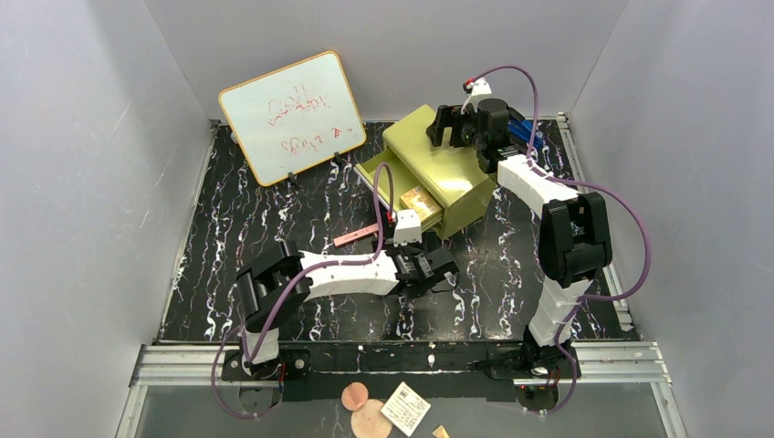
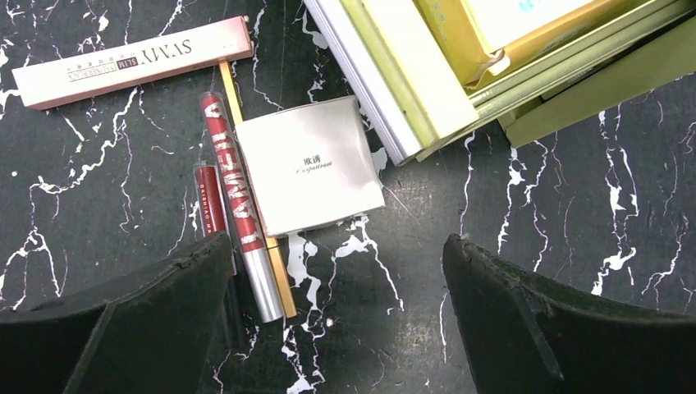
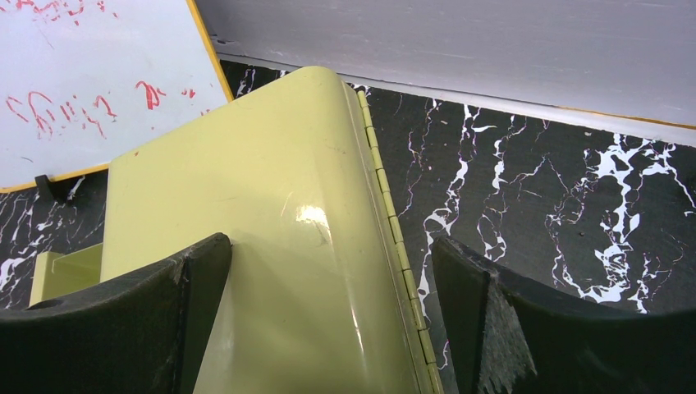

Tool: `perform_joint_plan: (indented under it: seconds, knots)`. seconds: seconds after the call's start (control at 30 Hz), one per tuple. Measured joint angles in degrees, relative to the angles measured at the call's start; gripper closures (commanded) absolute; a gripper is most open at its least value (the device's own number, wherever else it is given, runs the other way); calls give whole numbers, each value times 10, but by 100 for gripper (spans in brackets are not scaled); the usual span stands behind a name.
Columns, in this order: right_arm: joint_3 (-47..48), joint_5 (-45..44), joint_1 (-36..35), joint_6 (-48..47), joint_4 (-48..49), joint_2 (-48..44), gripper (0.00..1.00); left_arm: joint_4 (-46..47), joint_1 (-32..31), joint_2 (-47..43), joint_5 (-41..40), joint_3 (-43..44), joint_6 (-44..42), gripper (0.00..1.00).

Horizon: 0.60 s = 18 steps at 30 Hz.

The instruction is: Organize the makeup

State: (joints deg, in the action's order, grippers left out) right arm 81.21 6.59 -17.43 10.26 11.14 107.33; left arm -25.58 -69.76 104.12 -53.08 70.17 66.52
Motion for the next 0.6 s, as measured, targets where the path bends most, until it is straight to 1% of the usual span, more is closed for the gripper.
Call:
perform_joint_plan:
  seconds: [0.33, 0.6]
  knots:
    - [0, 1, 0, 0, 0, 0, 1, 5, 3, 25, -21, 5, 13, 2]
    - [0, 2, 0, -1, 0, 0, 1, 31, 11, 30, -38, -1, 15, 3]
